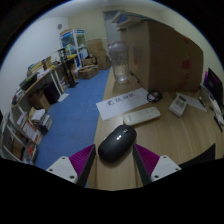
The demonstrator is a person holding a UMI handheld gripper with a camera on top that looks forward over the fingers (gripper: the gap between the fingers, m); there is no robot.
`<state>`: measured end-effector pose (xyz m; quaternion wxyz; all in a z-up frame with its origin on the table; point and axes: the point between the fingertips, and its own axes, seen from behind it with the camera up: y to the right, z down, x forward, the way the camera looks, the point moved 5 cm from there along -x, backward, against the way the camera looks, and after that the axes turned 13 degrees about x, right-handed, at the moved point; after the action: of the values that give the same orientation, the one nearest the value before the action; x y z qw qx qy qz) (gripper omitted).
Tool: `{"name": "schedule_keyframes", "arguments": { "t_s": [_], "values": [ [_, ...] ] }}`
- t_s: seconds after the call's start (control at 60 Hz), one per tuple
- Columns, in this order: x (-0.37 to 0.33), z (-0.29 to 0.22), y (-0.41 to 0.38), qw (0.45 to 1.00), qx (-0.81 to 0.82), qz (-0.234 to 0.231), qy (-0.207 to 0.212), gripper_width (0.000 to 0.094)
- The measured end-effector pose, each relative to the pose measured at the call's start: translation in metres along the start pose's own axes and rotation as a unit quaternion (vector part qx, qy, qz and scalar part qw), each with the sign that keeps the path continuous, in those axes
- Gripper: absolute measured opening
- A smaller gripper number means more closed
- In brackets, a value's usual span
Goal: Arrange mouse
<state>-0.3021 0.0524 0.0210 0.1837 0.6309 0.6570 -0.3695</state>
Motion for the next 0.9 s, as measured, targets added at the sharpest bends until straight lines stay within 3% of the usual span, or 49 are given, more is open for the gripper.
{"name": "schedule_keyframes", "arguments": {
  "t_s": [0.2,0.25,0.267,0.3,0.45,0.483,0.567,0.667,0.783,0.9],
  "values": [
    [0.017,-0.018,0.000,0.998,0.035,0.048,0.019,0.0745],
    [0.020,-0.017,0.003,0.997,0.008,0.072,0.028,0.0656],
    [0.020,-0.017,0.001,0.997,-0.001,0.072,0.031,0.0689],
    [0.022,-0.017,-0.002,0.997,-0.004,0.068,0.037,0.0572],
    [0.017,-0.010,0.001,0.997,0.003,0.060,0.046,0.0475],
    [0.015,-0.008,0.001,0.997,0.000,0.061,0.042,0.0480],
    [0.007,-0.002,0.000,0.998,0.006,0.062,0.024,0.0388],
    [-0.016,0.007,-0.006,0.998,-0.013,0.064,0.010,0.0373],
    [-0.084,-0.005,-0.033,0.997,-0.039,0.039,0.047,0.0373],
    [-0.174,-0.037,-0.046,0.993,-0.046,0.019,0.110,0.0372]
  ]
}}
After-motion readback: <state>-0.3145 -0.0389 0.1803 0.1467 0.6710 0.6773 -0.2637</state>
